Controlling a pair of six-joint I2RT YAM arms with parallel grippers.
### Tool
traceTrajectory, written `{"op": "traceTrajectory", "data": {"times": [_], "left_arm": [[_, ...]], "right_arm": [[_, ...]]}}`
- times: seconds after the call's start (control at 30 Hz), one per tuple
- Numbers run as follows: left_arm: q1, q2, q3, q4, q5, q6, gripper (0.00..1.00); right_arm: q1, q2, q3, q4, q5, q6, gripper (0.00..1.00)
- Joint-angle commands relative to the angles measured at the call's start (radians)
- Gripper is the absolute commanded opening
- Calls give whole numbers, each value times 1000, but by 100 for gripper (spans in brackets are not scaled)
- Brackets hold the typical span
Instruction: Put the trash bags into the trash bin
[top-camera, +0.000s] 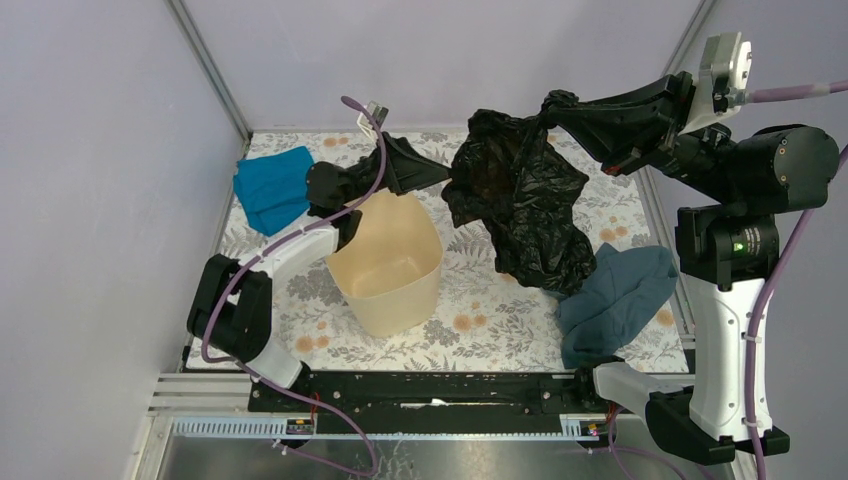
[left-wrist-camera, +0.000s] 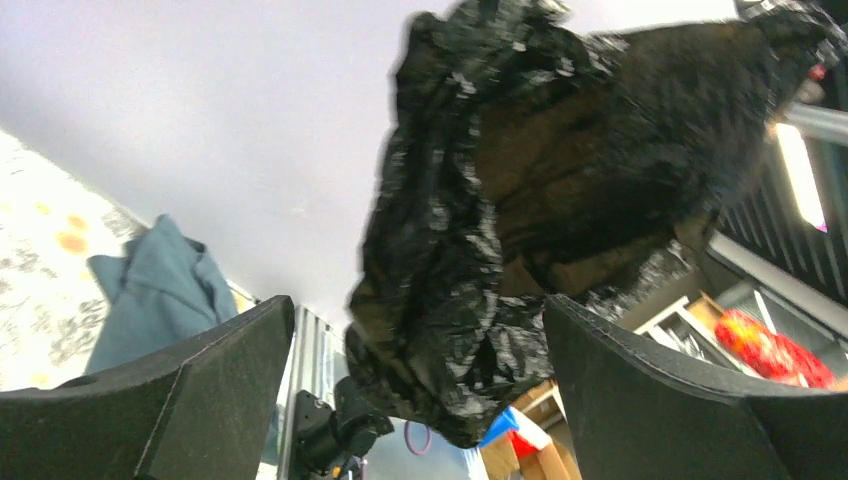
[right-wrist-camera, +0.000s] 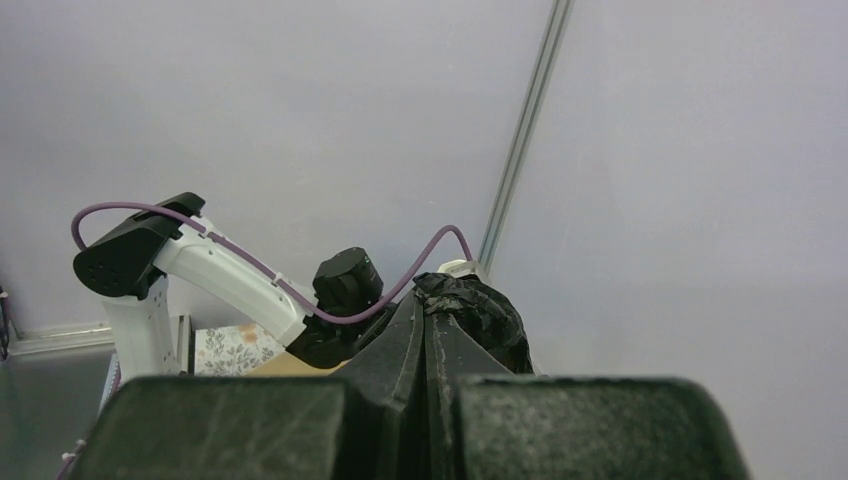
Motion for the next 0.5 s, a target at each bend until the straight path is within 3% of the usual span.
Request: {"op": "traceTrajectory", "data": {"times": [0.0, 0.1, 0.3, 0.47], "left_arm": [[-22, -2, 14, 349, 57, -132, 99], [-31, 33, 31, 451, 64, -206, 99], [-49, 21, 23, 423, 89, -178, 93], [-42, -56, -43, 319, 80, -80, 75]], "right_arm": [[5, 3, 20, 85, -29, 53, 0], [4, 2, 14, 102, -33, 66, 0], [4, -5, 11, 96, -27, 55, 0], [4, -7, 5, 90, -23, 44, 0]]}}
